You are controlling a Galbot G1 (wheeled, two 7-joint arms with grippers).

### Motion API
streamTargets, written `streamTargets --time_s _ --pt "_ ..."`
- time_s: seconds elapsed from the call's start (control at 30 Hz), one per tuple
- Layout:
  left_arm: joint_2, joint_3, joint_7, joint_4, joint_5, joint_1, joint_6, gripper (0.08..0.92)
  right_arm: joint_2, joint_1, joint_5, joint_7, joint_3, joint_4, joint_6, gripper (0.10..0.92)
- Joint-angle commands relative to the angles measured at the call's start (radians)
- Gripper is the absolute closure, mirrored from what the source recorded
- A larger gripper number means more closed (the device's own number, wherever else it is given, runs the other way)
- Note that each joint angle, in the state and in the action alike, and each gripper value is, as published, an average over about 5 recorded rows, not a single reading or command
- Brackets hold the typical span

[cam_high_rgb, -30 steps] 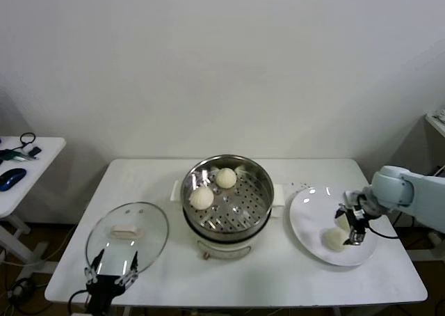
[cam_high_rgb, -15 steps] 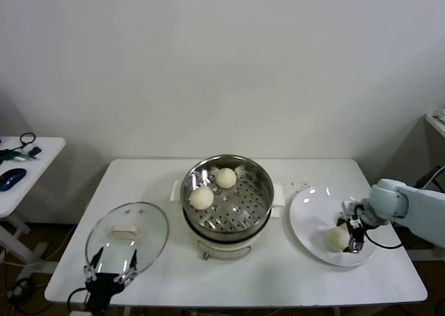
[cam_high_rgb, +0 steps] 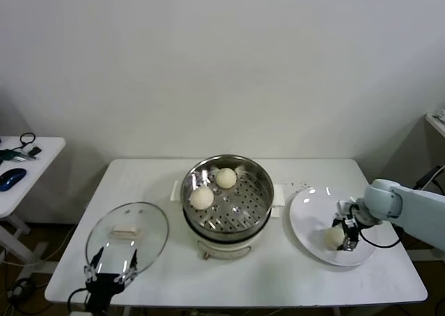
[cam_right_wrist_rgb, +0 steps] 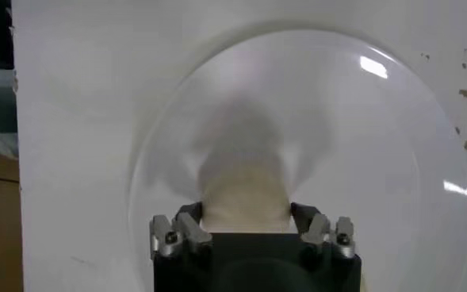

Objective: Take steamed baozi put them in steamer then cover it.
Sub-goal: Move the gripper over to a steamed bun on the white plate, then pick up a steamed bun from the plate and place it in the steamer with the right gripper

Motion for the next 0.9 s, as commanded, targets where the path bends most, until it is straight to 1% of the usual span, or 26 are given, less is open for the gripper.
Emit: streamTargets --time_s 0.03,0.13,0.23,0.33,0.43,0.53,0.6,0.7,0.83,0.9 --pt "-0.001 0.001 0.000 -0.001 0.001 0.001 -0.001 0.177 0.006 0.086 0.006 -0.034 -0.042 -0.002 0.018 0.321" --pt "-0.004 0.004 0.000 -0.002 0.003 0.002 -0.002 0.177 0.017 0.172 0.002 -0.063 -0.087 0.004 0.047 0.343" --pt "-0.004 0.005 0.000 -0.005 0.004 0.004 -0.002 0.177 0.039 0.305 -0.001 -0.109 -0.150 0.010 0.107 0.353" --pt "-0.003 0.002 0.000 -0.009 0.003 0.004 -0.001 0.177 0.096 0.521 0.006 -0.168 -0.263 0.014 0.238 0.355" --pt "0.000 0.001 0.000 -0.012 0.002 0.005 0.000 0.177 0.179 0.737 0.033 -0.201 -0.374 0.021 0.400 0.355" --pt "0.002 0.004 0.000 -0.014 0.004 0.006 0.000 0.177 0.275 0.901 0.061 -0.218 -0.401 0.051 0.519 0.355" --pt "0.001 0.007 -0.001 -0.015 0.005 0.007 -0.001 0.177 0.323 0.960 0.067 -0.218 -0.376 0.103 0.551 0.357" --pt "0.000 0.011 -0.001 -0.018 0.008 0.008 -0.001 0.177 0.368 0.988 0.046 -0.197 -0.316 0.230 0.557 0.365" --pt "-0.001 0.010 -0.001 -0.027 0.008 0.012 -0.002 0.177 0.410 0.959 -0.034 -0.155 -0.261 0.419 0.552 0.376" --pt "0.000 0.006 -0.001 -0.031 0.006 0.015 -0.002 0.177 0.428 0.928 -0.082 -0.137 -0.245 0.485 0.548 0.379"
